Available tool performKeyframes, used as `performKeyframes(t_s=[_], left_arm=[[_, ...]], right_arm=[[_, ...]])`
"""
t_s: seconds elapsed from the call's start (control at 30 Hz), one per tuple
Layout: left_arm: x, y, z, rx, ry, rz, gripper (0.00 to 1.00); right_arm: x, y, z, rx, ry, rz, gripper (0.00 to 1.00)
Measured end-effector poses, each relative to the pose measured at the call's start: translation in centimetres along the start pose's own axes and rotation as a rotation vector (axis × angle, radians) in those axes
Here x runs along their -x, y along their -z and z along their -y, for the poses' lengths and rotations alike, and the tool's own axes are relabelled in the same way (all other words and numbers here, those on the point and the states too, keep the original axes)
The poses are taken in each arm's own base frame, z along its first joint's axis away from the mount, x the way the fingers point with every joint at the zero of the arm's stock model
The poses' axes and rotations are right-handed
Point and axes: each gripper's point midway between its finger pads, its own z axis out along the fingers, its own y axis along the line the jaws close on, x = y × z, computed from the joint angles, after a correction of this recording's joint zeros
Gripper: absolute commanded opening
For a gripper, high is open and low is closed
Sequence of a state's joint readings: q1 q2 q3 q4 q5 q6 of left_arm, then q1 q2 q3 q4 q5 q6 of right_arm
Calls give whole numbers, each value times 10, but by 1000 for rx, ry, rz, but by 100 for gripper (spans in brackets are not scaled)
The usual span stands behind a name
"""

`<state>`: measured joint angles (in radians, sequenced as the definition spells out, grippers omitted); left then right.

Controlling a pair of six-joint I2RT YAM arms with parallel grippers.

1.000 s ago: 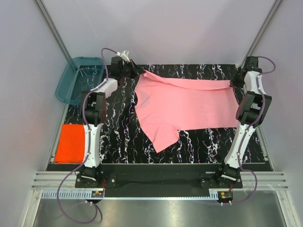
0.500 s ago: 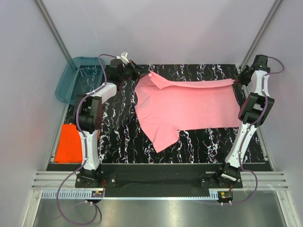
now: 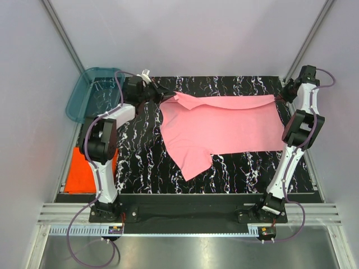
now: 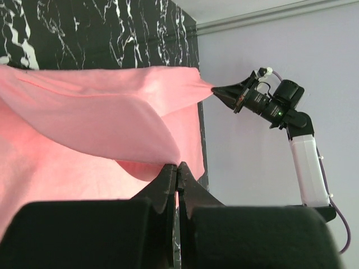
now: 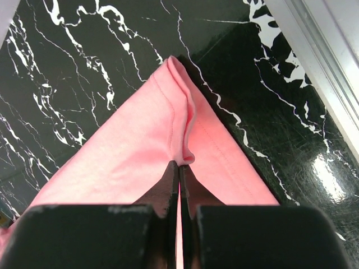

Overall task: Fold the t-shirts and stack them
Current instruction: Fold the tshirt

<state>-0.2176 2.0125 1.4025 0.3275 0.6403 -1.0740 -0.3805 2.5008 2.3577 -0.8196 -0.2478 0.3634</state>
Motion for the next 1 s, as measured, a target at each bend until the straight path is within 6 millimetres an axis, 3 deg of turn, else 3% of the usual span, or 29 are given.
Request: performKeyframes(t_s=[0.3, 0.77, 1.0], left_arm=[[-10, 7, -5, 14, 24, -20, 0], [-28, 13, -28, 67, 81, -48, 0], [-29, 15, -28, 78, 90, -51, 0]], right_arm=[[-11, -2, 6, -21, -7, -35, 0], [-12, 0, 18, -51, -14, -45, 0], [-14, 0, 19, -54, -17, -52, 0]])
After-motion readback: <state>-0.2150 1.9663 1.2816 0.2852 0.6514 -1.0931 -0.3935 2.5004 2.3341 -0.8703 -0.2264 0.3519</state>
